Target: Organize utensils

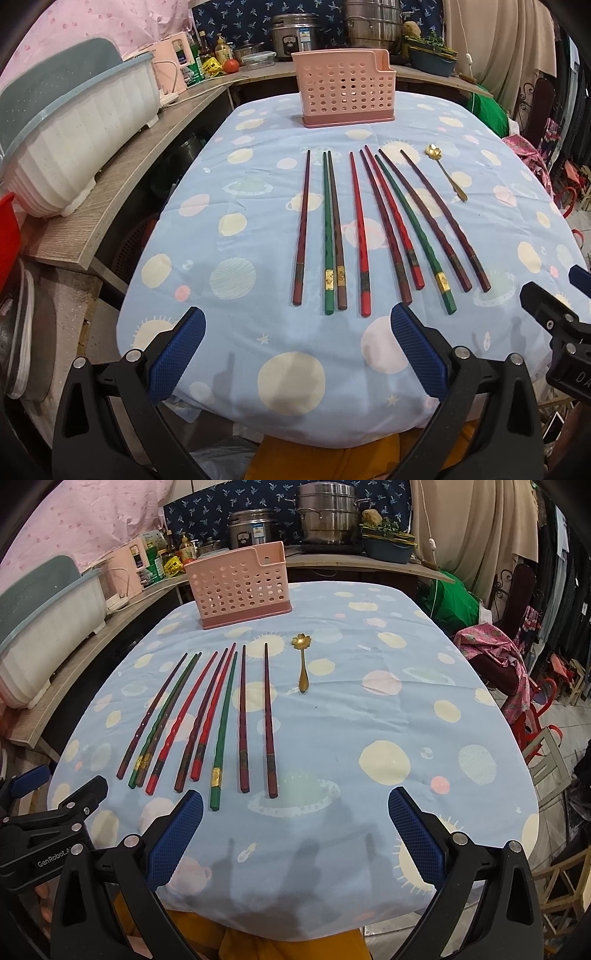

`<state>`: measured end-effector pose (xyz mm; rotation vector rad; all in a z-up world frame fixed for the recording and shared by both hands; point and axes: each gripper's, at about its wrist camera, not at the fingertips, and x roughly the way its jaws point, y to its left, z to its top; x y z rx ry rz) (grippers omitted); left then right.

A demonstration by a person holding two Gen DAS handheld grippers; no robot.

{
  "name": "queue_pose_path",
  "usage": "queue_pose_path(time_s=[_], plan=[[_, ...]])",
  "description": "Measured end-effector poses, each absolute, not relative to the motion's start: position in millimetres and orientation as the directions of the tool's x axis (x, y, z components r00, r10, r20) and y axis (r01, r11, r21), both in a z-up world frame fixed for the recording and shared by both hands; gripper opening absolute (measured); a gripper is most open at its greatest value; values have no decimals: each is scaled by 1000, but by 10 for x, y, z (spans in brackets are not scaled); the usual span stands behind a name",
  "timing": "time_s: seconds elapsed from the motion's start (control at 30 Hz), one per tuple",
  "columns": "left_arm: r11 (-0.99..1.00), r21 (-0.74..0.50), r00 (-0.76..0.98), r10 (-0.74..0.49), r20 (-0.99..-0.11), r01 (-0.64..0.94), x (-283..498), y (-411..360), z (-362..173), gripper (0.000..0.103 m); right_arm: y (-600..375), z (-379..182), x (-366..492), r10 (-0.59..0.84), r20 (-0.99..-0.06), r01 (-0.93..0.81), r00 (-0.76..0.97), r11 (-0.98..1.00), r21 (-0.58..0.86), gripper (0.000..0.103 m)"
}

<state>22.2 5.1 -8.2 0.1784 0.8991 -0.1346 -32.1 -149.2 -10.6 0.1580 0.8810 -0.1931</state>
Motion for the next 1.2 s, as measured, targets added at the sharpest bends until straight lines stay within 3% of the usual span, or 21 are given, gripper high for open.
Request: queue_pose_path(time_s=[0.23,0.4,0.63,0.73,1.0,1.2], plan=[[992,22,575,-55,-816,127,533,249,-250,94,-1590,-186,-203,-92,-795,247,600,966,74,96],[993,5,535,-59,-843,116,711,321,-450,78,-1639,-218,-116,-89,-801,250,592,965,78,96],[993,0,498,-61,-865,121,800,335,-619,63,-1685,-304,8,-79,-816,249,572,965,82,91],[992,-5,499,-68,-864,126,823,327,-628,55,-1705,-343,76,-73,-820,242,567,967,81,84],[985,-32,500,-115,-858,170,934,280,-600,17,-1872,-400,427,-76,-817,255,572,963,89,63],[984,-27,494,-113,-862,178,990,251,-597,10,-2020,-434,789,-32,-810,258,586,954,149,42]])
